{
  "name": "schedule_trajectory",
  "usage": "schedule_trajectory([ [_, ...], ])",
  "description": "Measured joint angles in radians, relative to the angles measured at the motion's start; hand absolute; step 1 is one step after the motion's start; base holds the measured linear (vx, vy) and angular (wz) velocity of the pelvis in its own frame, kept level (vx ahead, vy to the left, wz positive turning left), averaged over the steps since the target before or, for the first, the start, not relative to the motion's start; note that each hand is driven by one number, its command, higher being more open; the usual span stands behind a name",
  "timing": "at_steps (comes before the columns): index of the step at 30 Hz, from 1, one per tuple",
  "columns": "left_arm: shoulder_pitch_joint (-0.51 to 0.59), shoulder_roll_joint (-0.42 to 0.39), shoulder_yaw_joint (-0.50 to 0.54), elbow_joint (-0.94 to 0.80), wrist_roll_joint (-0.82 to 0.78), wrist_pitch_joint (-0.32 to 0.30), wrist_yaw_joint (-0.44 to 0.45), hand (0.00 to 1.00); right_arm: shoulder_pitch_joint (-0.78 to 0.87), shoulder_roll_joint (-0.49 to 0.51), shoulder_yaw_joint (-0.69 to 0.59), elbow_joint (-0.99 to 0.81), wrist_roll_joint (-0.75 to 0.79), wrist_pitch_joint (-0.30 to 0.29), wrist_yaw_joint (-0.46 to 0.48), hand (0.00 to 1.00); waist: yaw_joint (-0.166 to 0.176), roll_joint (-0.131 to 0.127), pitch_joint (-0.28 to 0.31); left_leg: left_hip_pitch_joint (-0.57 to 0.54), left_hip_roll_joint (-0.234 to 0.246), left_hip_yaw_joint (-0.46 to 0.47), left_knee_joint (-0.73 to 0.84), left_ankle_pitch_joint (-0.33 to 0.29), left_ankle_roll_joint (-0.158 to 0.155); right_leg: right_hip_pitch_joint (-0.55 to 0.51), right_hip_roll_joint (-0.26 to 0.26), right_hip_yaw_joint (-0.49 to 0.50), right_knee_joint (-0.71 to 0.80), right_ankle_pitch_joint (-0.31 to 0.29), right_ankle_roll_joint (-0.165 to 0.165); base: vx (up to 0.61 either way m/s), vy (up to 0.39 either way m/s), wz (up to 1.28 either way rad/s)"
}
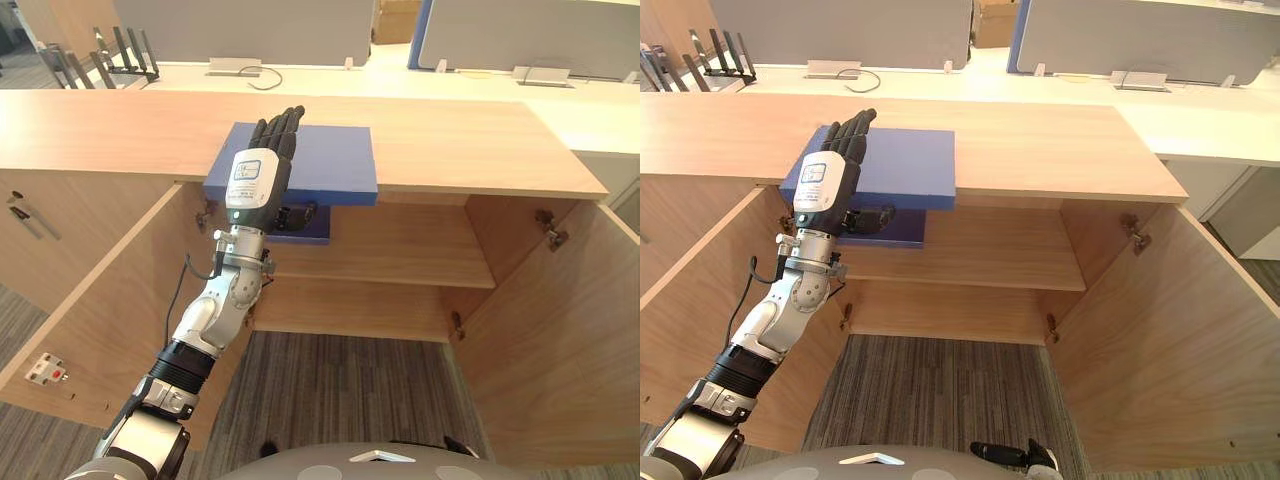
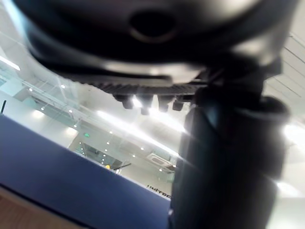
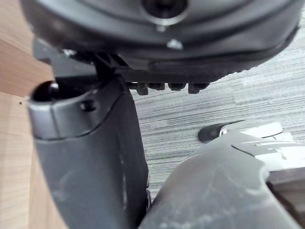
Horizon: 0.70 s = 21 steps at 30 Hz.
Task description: Walk over to the cabinet, pick up the folder, carry it to the office cabinet, place the folder inside the office cabinet, then close the office cabinet door
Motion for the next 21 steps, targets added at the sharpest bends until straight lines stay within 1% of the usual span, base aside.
schedule_trajectory([
  [4, 0.0, 0.014, 0.0, 0.019, 0.0, -0.001, -0.013, 1.0, 0.0, 0.001, 0.001, 0.0, 0.0, 0.0, 0.0, 1.0, 0.0, -0.002, 0.002, 0.008, 0.0, 0.005, 0.0, -0.006, 0.001, 0.002, -0.002, 0.008, 0.0, -0.006, -0.01, -0.02, -0.011, -0.07],
  [9, -0.001, 0.046, 0.0, 0.024, 0.001, -0.001, -0.025, 1.0, -0.001, 0.007, 0.0, 0.0, 0.0, 0.0, 0.0, 1.0, 0.0, -0.014, 0.01, 0.008, -0.001, 0.004, 0.0, -0.007, 0.0, 0.003, -0.002, 0.008, 0.0, -0.006, -0.01, -0.01, -0.012, 0.0],
  [13, -0.02, 0.048, -0.001, 0.07, 0.001, -0.001, -0.035, 1.0, -0.004, 0.008, 0.0, 0.0, 0.0, 0.0, 0.0, 1.0, 0.0, -0.017, 0.011, 0.008, -0.001, 0.004, 0.002, -0.008, -0.001, 0.004, -0.002, 0.007, -0.002, -0.005, -0.009, 0.0, -0.008, 0.0],
  [21, -0.021, 0.054, -0.003, 0.089, 0.026, -0.002, -0.051, 1.0, -0.004, 0.008, 0.0, 0.0, 0.0, 0.0, 0.0, 1.0, -0.004, -0.017, 0.012, 0.008, -0.001, 0.007, 0.002, -0.011, -0.001, 0.005, -0.002, 0.008, -0.006, -0.005, -0.009, 0.0, -0.009, 0.0],
])
